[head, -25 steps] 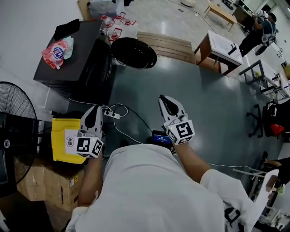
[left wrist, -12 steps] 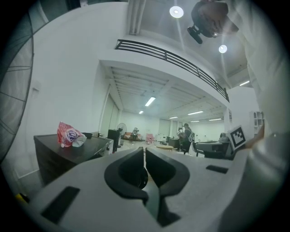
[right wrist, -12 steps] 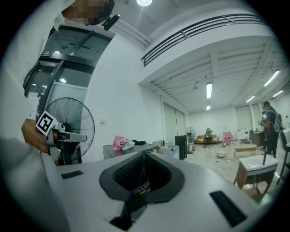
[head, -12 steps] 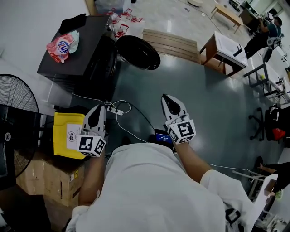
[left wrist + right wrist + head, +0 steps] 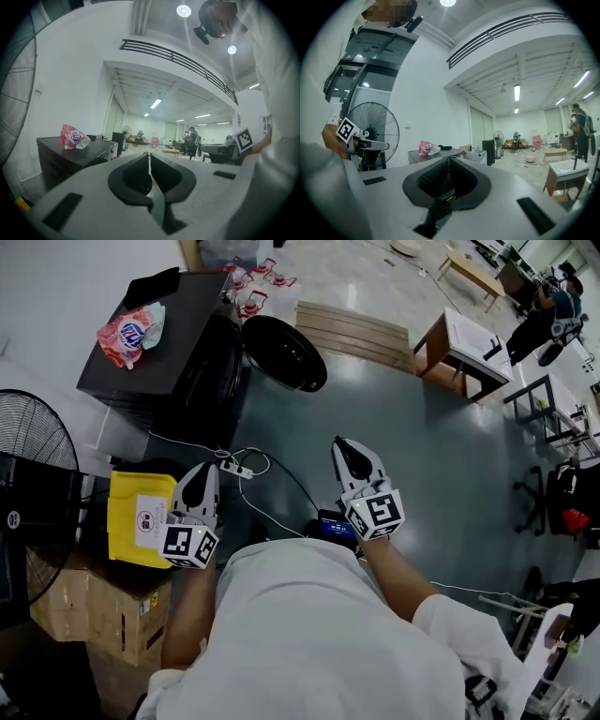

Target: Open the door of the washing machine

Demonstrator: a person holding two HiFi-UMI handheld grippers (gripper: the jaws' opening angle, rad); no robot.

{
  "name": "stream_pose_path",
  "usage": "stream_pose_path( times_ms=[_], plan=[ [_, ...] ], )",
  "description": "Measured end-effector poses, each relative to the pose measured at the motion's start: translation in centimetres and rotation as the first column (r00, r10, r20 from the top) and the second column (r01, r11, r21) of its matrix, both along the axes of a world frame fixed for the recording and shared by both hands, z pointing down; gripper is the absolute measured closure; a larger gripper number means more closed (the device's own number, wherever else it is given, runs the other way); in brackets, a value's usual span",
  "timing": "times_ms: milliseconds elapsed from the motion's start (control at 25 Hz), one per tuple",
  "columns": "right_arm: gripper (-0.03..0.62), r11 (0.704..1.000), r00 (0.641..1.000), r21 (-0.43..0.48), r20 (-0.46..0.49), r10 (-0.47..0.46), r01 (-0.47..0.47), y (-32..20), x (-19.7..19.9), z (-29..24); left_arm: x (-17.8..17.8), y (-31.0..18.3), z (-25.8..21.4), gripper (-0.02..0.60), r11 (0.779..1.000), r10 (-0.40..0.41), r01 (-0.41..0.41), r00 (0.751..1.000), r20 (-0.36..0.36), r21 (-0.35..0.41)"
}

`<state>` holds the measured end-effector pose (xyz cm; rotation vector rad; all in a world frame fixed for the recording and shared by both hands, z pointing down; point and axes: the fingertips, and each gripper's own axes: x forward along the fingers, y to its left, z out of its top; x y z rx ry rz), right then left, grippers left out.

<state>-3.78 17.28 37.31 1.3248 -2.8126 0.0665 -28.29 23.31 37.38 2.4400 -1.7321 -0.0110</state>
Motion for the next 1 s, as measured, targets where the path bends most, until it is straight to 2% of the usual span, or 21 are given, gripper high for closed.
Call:
stream_pose_path(
  times_ms=[1000],
  plan=[
    [0.554, 0.999, 1.0, -0.035, 0.013, 0.007, -0.007, -1.1, 2.3, 1.5, 2.5, -1.1, 0.8, 0.561, 1.0, 0.018, -0.018, 1.0, -0.013, -0.021]
  ],
)
